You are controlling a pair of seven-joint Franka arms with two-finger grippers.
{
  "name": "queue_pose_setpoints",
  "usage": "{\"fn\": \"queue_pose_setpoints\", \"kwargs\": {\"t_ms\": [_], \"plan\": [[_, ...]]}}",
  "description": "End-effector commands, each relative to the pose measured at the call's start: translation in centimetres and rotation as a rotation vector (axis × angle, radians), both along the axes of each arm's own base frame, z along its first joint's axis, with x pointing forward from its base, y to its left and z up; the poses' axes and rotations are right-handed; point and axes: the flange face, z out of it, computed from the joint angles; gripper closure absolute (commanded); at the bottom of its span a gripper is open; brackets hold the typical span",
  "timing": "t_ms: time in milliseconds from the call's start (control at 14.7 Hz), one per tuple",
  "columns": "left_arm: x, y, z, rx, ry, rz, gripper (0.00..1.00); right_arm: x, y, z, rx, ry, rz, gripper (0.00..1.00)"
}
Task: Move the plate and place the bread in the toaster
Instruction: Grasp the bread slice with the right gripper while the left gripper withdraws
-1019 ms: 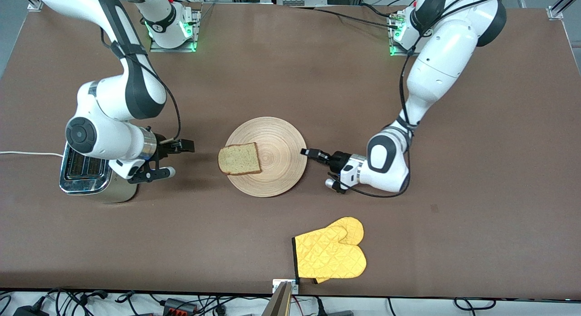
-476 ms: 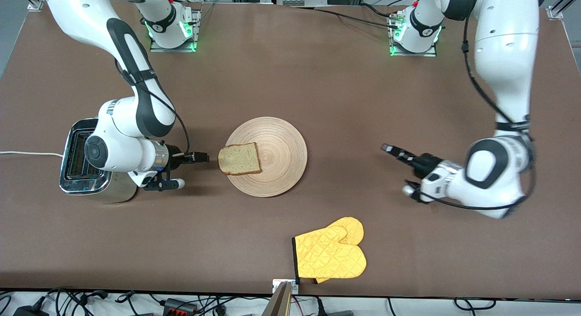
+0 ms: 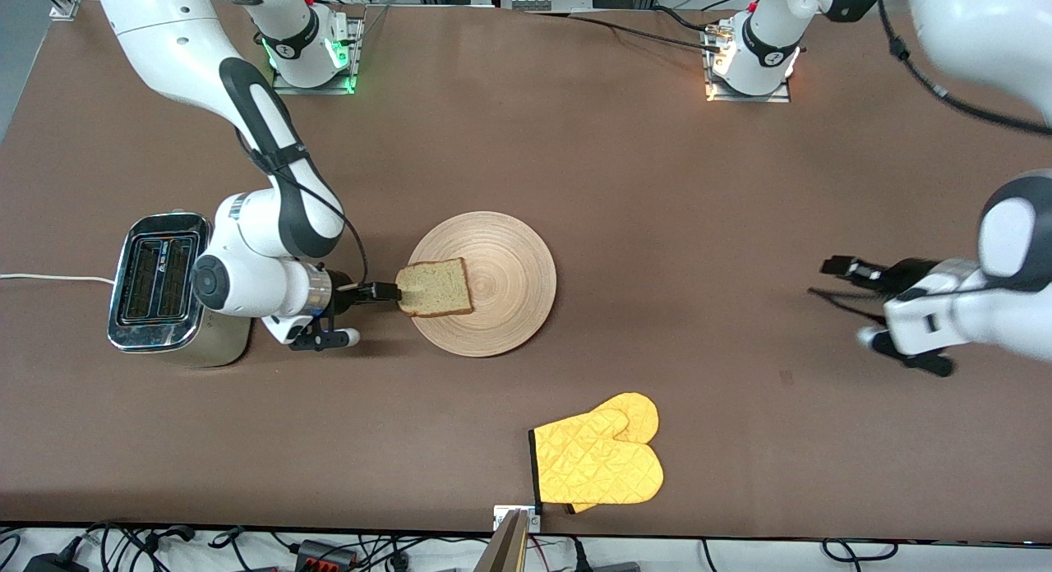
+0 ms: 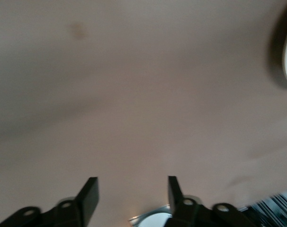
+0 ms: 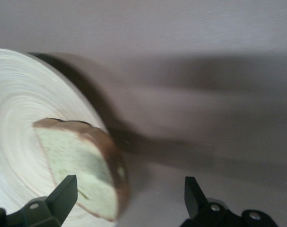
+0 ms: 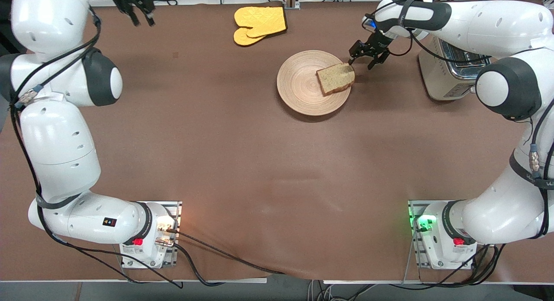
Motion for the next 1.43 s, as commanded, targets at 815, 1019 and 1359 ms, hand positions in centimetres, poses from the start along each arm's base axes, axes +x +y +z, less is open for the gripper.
{"fn": "queue_pose_setpoints", "kwargs": {"t_ms": [815,1019,1359], "plan": [[-12.2,-8.5,7.9,0.122,-0.185,0.033,0.00,-0.6,2.1,-2.2,0.050,0.017,0.025,0.39],[-13.7,-11.4,7.6,0.150,-0.124,0.047,0.00,-0.6,2.2,-1.9,0.051,0.014,0.030,0.57],[-16.7,-20.3,5.1,0.276,-0.079,0.063,0.00,0.1,2.1,-1.0,0.058,-0.008,0.040,0.72]]}}
